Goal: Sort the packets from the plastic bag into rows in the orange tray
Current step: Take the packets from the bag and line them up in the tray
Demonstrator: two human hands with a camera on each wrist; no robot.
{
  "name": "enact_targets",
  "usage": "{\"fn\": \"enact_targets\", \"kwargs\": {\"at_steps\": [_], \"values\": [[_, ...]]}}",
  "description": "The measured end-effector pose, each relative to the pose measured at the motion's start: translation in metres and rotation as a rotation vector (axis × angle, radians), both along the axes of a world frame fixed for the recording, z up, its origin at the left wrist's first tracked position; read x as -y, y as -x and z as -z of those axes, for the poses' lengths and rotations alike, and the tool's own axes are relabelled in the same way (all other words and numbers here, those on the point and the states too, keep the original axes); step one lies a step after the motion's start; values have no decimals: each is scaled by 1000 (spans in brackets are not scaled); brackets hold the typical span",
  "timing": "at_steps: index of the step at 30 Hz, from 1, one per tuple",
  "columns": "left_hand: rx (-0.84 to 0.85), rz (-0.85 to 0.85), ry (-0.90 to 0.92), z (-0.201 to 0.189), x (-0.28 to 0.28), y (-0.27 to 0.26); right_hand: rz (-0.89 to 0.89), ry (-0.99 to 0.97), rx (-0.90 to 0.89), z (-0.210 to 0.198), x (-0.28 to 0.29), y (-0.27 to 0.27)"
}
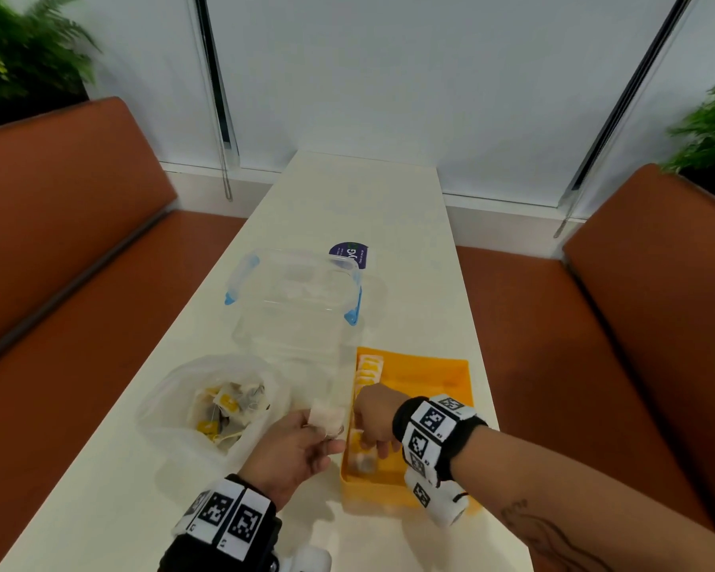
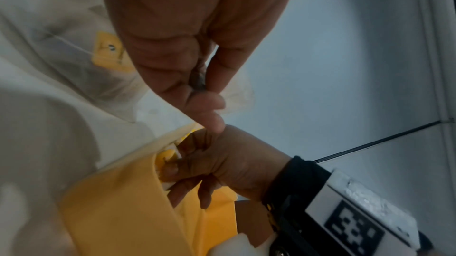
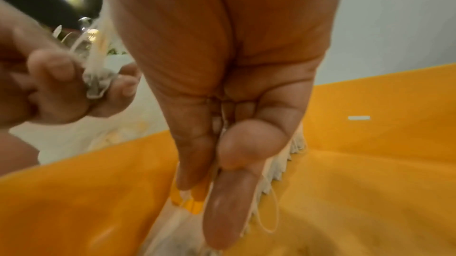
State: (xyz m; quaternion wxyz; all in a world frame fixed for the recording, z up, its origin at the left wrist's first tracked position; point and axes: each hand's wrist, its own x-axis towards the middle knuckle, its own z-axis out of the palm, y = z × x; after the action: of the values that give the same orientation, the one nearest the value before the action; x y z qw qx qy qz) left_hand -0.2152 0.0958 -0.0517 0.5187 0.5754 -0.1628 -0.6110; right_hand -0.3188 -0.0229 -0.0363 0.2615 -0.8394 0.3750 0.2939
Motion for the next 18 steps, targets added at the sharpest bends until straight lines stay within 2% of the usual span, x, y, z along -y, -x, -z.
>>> {"fn": "enact_targets", "kwargs": {"at_steps": [4, 8, 10, 13, 15, 18], "values": [[45, 40, 3, -4, 1, 2, -86, 90, -22, -2, -5, -5], [60, 59, 2, -7, 2, 2, -82, 185, 39, -14, 3, 0], [58, 60, -1, -9, 4, 2, -55, 240, 195, -25, 11, 7], [6, 73, 0, -10, 6, 4, 61, 119, 585, -45, 15, 22], [-50, 95, 2, -10, 7, 5, 11, 61, 690, -52, 13, 32], [-98, 136, -5, -10, 11, 9, 6, -10, 730, -52, 9, 40]]}}
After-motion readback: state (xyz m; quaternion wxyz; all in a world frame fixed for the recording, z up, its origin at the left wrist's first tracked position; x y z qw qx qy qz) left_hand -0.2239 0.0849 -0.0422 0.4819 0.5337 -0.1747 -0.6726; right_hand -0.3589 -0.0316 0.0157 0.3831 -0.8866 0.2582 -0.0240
